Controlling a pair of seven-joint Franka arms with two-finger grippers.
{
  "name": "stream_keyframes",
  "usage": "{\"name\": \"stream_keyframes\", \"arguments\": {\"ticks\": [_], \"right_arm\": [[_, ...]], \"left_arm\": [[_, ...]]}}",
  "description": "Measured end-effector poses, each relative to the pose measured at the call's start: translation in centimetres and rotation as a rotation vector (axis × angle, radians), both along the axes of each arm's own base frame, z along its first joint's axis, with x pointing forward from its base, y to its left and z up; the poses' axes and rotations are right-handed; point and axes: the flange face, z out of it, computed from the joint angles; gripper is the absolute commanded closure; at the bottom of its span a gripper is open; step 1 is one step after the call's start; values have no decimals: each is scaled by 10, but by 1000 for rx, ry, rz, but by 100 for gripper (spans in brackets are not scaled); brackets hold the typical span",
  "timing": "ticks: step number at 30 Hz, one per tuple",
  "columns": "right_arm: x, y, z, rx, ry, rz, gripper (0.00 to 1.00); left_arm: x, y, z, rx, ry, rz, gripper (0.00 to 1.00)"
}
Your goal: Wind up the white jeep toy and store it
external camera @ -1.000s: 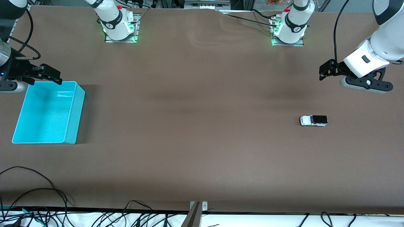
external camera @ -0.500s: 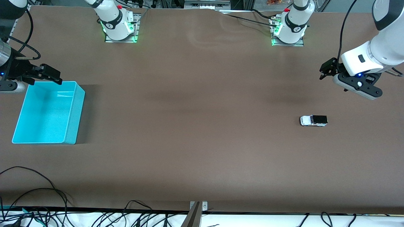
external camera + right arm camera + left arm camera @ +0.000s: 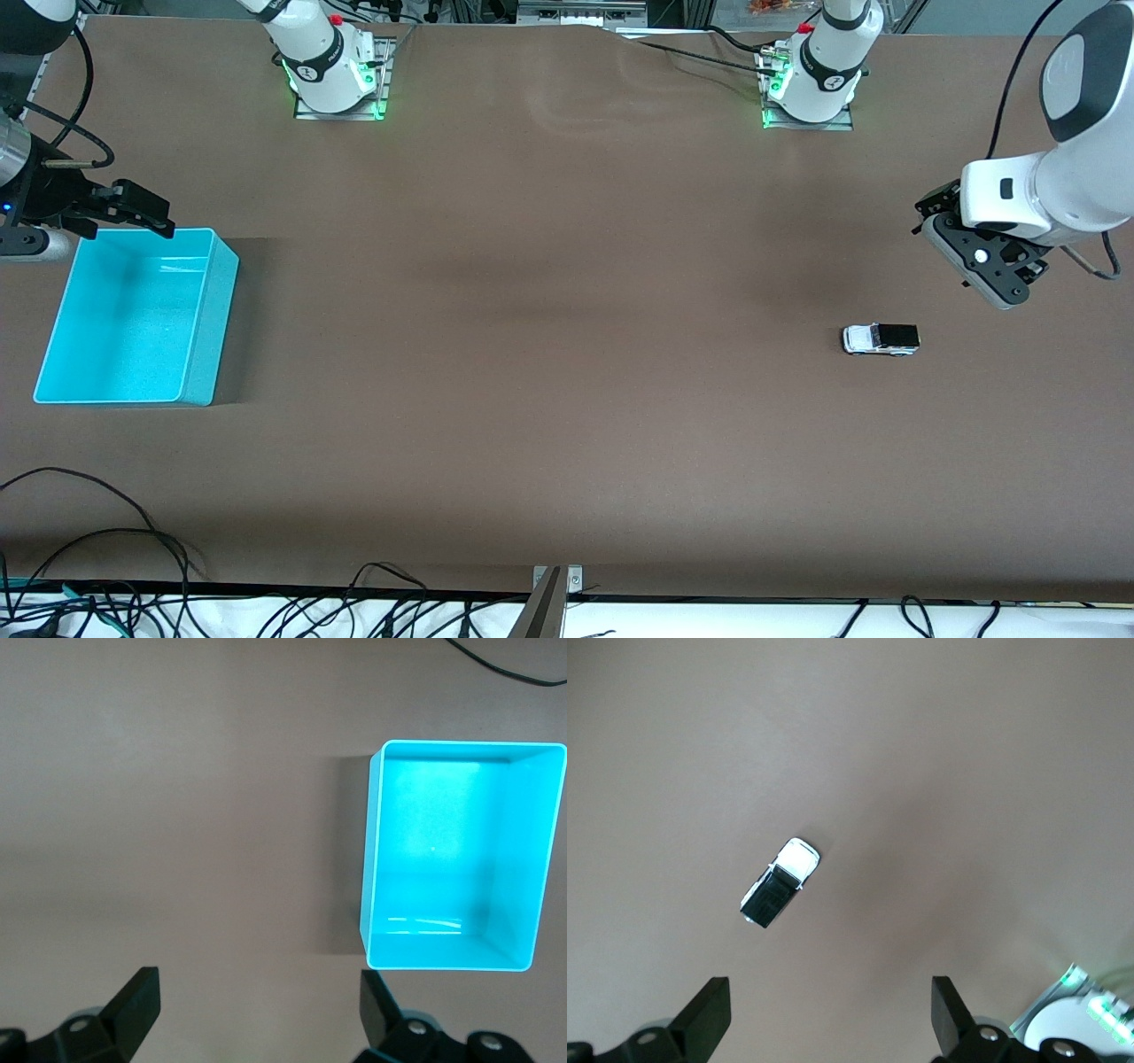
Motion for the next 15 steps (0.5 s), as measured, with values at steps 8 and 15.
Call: {"name": "stream_keyframes", "arguments": {"ticks": [8,15], "right_arm": [[0,0,0,0,0,0,0],[0,0,0,0,0,0,0]], "left_arm": [[15,21,-31,-46,18,-230,0],[34,47,-74,-79,13,-390,0]]}}
